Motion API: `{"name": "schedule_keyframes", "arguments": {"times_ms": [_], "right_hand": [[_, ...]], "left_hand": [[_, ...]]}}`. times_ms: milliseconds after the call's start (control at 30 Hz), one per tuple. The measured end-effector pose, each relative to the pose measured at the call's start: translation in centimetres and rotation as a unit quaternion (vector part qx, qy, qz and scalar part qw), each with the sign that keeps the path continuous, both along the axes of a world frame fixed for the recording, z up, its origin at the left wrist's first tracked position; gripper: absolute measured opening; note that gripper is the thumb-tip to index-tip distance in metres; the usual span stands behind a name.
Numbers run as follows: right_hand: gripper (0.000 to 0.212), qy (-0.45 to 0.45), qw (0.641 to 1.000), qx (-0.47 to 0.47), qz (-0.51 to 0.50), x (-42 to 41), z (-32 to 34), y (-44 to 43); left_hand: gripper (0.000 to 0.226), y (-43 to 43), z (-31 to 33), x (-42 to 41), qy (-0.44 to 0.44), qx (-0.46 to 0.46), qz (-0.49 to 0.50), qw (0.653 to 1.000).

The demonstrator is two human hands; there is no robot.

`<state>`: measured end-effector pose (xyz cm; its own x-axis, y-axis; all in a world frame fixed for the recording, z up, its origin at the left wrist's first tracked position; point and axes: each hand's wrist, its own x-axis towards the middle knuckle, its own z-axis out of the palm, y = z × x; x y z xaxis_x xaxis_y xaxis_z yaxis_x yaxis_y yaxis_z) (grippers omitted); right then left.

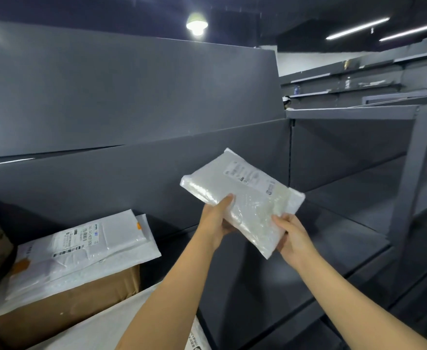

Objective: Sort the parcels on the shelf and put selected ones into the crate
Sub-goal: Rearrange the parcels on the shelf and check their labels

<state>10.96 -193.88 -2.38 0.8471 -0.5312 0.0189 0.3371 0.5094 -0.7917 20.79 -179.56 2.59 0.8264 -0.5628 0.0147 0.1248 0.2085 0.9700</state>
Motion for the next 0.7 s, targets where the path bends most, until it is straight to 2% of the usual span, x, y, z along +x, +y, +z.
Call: {"name": "schedule_keyframes", "arguments": {"times_ms": [67,100,167,233,333,433,567,633,700], "right_hand": [[0.018,0.026,0.998,-0.05,-0.002,-0.1,-0.1,0.6],[0.021,0.068,0.991,-0.108,-0.032,-0.3,-0.1,0.8],[0.051,0.15,0.954,-0.225,-0.128,-0.6,0.0,0.7],[0.065,0.157,0.932,-0.261,-0.198,-1.4,0.5,0.3],[0.065,0.141,0.938,-0.24,-0.207,-2.2,1.4,-1.1],[0.068,0.15,0.948,-0.253,-0.123,-3.0,2.1,-1.6],[0.037,0.166,0.935,-0.311,-0.047,-3.3,2.4,-1.1],[0.032,0.142,0.942,-0.302,-0.033,-3.4,2.3,-1.0],[0.033,0.118,0.947,-0.296,-0.029,-3.6,2.3,-0.9]], "left_hand": [[0.039,0.3,0.3,0.1,-0.023,-0.013,0.017,1.0],[0.038,0.5,0.4,0.3,-0.023,-0.021,0.029,0.999],[0.041,1.0,0.9,0.6,-0.012,-0.033,0.052,0.998],[0.043,1.8,1.6,1.0,-0.001,-0.014,0.071,0.997],[0.036,2.9,1.7,1.3,-0.018,0.044,0.044,0.998],[0.032,3.3,1.4,0.8,-0.017,0.084,0.009,0.996],[0.036,3.2,1.2,0.1,-0.001,0.089,-0.002,0.996],[0.04,3.2,1.1,-0.3,0.001,0.092,-0.014,0.996],[0.031,3.2,1.1,-0.4,0.008,0.091,-0.018,0.996]]}}
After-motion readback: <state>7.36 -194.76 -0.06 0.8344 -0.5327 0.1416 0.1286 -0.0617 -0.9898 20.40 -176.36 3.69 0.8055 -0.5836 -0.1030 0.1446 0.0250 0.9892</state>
